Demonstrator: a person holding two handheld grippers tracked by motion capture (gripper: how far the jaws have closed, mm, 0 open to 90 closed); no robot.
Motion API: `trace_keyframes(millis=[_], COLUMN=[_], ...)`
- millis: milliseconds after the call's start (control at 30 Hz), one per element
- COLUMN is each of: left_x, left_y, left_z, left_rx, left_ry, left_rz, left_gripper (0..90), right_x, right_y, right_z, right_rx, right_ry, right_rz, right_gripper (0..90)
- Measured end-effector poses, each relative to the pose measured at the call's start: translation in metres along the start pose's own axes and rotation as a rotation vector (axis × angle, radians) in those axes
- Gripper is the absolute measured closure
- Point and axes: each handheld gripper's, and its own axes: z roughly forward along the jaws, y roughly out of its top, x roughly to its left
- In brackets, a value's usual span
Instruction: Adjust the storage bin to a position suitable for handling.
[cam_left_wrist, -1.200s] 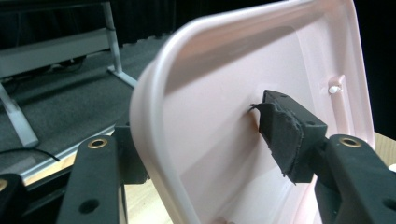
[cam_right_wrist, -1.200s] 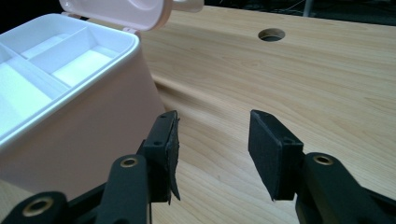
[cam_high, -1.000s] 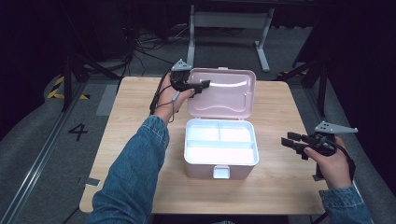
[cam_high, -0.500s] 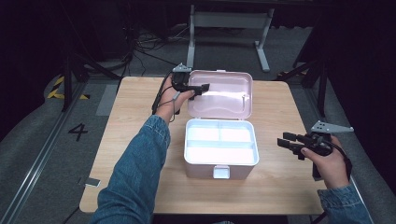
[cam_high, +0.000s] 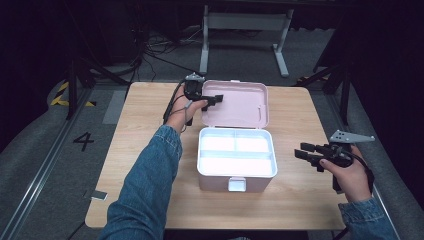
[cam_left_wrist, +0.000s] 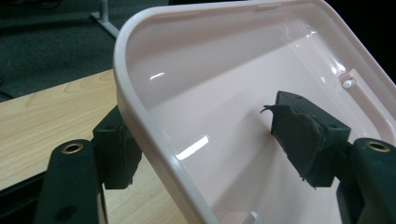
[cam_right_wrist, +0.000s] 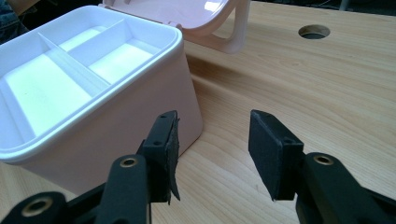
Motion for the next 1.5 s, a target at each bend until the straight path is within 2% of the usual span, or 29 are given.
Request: trace_keyframes(millis=[233, 600, 733, 867, 1033, 1167, 1233, 1333, 1433, 1500], left_x=[0.003, 0.005, 0.005, 0.005, 0.003, 0.003, 0.002, 0.002, 0.001, -0.004], left_y=[-0.004, -0.008, -0.012, -0.014, -0.015, -0.013, -0.011, -0.006, -0.002, 0.001], left_z=[0.004, 0.008, 0.009, 0.011, 0.012, 0.011, 0.009, 0.001, -0.007, -0.017], left_rx=[0.029, 0.078, 0.094, 0.130, 0.141, 0.127, 0.114, 0.066, 0.030, 0.023], left_ry=[0.000, 0.031, 0.040, 0.072, 0.097, 0.122, 0.140, 0.176, 0.181, 0.174], left_rz=[-0.033, -0.066, -0.095, -0.109, -0.112, -0.105, -0.098, -0.072, -0.060, -0.022], left_gripper=[27.7, 25.8, 25.6, 24.9, 24.9, 24.5, 24.5, 25.1, 25.5, 26.5], right_x=[-0.001, 0.001, -0.001, -0.001, -0.003, -0.005, -0.005, -0.006, -0.007, -0.008], right_y=[-0.001, -0.001, -0.002, -0.002, -0.003, -0.004, -0.005, -0.005, -0.006, -0.006], right_z=[0.003, 0.008, 0.009, 0.010, 0.009, 0.010, 0.011, 0.011, 0.012, 0.014], right_rx=[0.009, 0.025, 0.026, 0.028, 0.027, 0.030, 0.029, 0.028, 0.029, 0.034], right_ry=[-0.001, 0.013, 0.014, 0.015, 0.014, 0.012, 0.025, 0.026, 0.024, 0.025], right_rz=[0.005, 0.007, 0.013, 0.012, 0.023, 0.025, 0.028, 0.034, 0.041, 0.044], right_gripper=[53.2, 54.2, 54.2, 54.1, 54.2, 53.8, 53.7, 53.6, 53.5, 53.4])
